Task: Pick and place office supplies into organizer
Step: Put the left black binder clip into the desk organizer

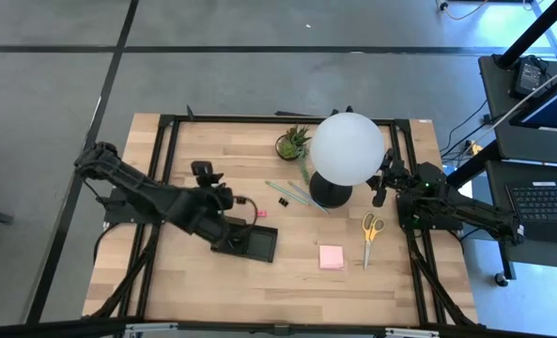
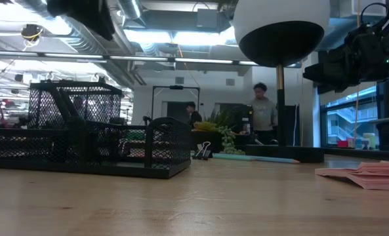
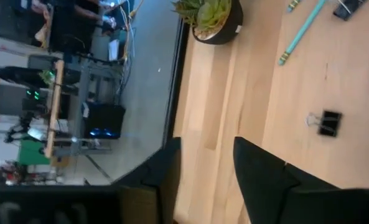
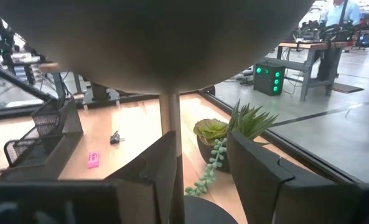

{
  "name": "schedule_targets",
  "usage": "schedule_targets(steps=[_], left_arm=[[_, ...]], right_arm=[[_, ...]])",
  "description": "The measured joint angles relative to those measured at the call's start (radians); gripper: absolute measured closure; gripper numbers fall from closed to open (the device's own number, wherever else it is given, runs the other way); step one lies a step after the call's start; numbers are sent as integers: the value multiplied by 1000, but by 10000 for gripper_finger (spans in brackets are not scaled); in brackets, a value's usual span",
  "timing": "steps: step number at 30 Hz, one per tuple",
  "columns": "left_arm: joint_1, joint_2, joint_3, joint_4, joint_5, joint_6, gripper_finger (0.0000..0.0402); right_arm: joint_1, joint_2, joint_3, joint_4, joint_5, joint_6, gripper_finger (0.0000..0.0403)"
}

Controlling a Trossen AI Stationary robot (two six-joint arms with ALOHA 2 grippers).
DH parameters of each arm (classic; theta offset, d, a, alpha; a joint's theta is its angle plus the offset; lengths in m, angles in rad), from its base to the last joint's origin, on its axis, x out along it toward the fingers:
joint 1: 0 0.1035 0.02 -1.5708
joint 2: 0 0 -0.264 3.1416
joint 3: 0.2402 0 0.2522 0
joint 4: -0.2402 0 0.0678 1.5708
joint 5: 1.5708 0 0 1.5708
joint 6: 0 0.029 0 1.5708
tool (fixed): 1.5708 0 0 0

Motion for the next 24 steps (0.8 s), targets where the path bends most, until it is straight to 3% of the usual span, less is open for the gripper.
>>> schedule_targets(steps=[4, 8, 24], left_arm=[[70, 2, 0, 77, 19, 95, 231], [153, 2, 0, 132, 111, 167, 228], [532, 3, 0, 502, 622, 656, 255]], right_arm=[[0, 0, 0, 0, 0, -14, 258], [0, 0, 0, 0, 0, -13, 258], [0, 0, 0, 0, 0, -37, 258]])
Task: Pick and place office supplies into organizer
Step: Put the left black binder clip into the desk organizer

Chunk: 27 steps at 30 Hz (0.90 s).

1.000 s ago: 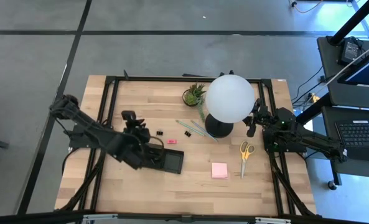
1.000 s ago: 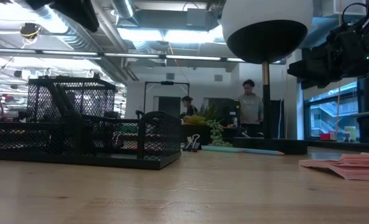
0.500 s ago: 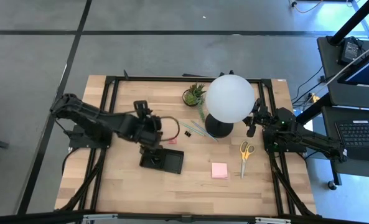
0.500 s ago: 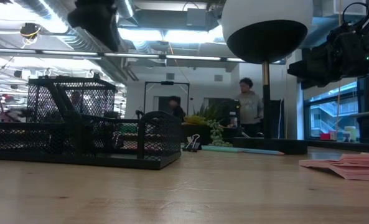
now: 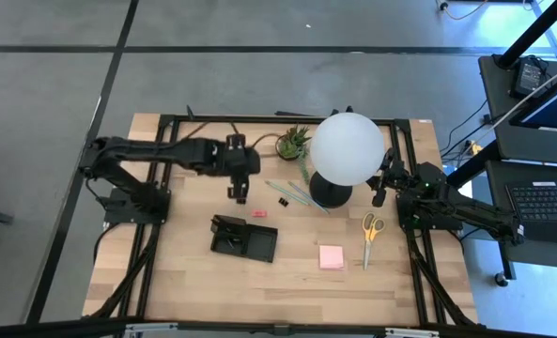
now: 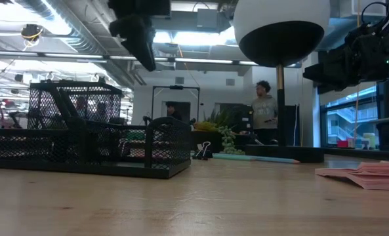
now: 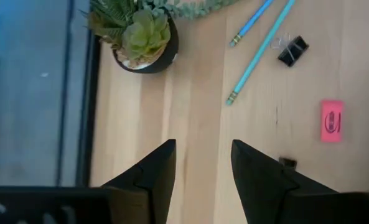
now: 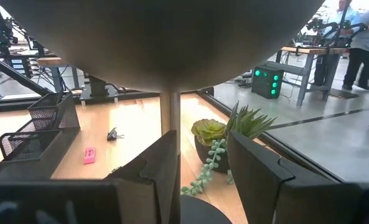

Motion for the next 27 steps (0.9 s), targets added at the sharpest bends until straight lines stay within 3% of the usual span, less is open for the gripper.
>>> schedule_targets(steps=[7, 13, 27], left_arm=[[127, 61, 0, 7, 191, 19, 258], [142, 171, 0, -71, 324, 71, 258], [140, 330, 0, -108, 211, -12, 258]], right_arm=[[0, 0, 0, 0, 0, -2, 258], [0, 0, 0, 0, 0, -2, 258], [0, 0, 0, 0, 0, 0, 258]])
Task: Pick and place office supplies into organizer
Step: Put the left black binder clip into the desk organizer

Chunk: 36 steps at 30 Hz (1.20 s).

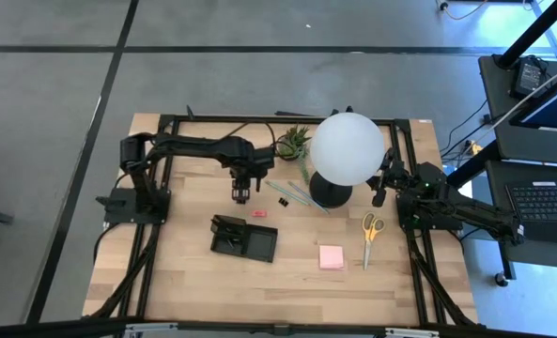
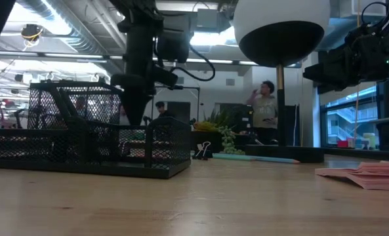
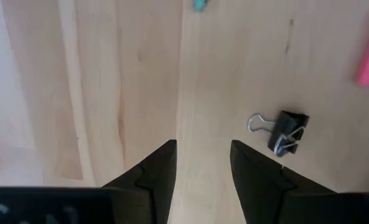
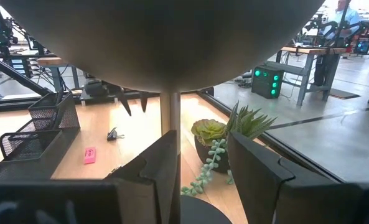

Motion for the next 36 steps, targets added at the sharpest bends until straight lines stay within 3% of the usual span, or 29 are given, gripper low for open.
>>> schedule_targets(steps=[6, 14, 26, 36], left_arm=[[-4, 0, 0, -1, 31, -38, 258], [-7, 0, 0, -3, 279, -6, 258], [-5, 1, 0, -2, 275, 49, 258], [-5, 78, 0, -13, 239, 66, 258]], right_arm=[[0, 0, 0, 0, 0, 0, 258], [0, 0, 0, 0, 0, 0, 258], [0, 0, 0, 0, 0, 3, 258], [0, 0, 0, 0, 0, 1, 258]])
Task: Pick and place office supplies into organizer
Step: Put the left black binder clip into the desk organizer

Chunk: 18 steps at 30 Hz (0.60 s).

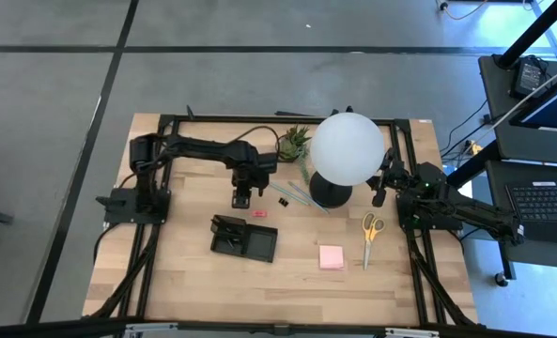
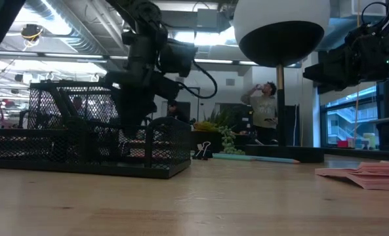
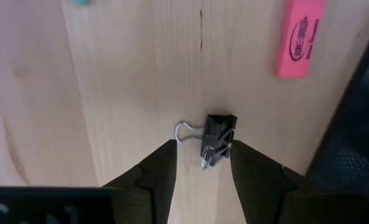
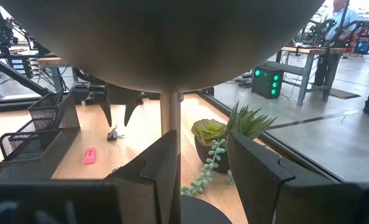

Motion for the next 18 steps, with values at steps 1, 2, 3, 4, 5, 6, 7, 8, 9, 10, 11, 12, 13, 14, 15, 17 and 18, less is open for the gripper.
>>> schedule_targets(steps=[1, 2, 3, 4, 5, 6, 7, 8, 9, 10, 11, 12, 13, 14, 15, 17, 18], left_arm=[[0, 1, 0, -13, -1, 2, 258], [0, 0, 0, -28, -4, 2, 258], [0, 0, 0, -36, -10, 1, 258], [0, 0, 0, -36, -11, 1, 258], [0, 0, 0, -35, -11, 1, 258], [0, 0, 0, -35, -11, 0, 258], [0, 0, 0, -35, -11, -3, 258], [0, 0, 0, -35, -11, -6, 258], [0, 0, 0, -35, -11, -6, 258], [0, 0, 0, -33, -11, -7, 258], [0, 3, 0, -31, -11, -8, 258], [0, 6, 0, -28, -10, -9, 258], [0, 8, 0, -28, -10, -13, 258], [-1, 8, 0, -28, -10, -17, 258], [-1, 13, 0, -24, -10, -17, 258], [-2, 24, -1, -20, -10, -18, 258], [-2, 27, -3, -20, -10, -19, 258]], right_arm=[[0, 0, 0, 0, 0, 0, 258], [0, 0, 0, 0, 0, 0, 258], [0, 0, 0, 0, 0, 0, 258], [0, 0, 0, 0, 0, 0, 258], [0, 0, 0, 0, 0, 0, 258], [0, 0, 0, 0, 0, 0, 258], [0, 0, 0, 0, 0, 0, 258], [0, 0, 0, 0, 0, 0, 258], [0, 0, 0, 0, 0, 0, 258], [0, 0, 0, 0, 0, 0, 258], [0, 0, 0, 0, 0, 0, 258], [0, 0, 0, 0, 0, 2, 258], [0, 0, 0, 0, 0, 2, 258], [0, 0, 0, 0, 0, 2, 258], [0, 0, 0, 0, 0, 2, 258], [0, 0, 0, 0, 0, 2, 258], [0, 0, 0, 0, 0, 2, 258]])
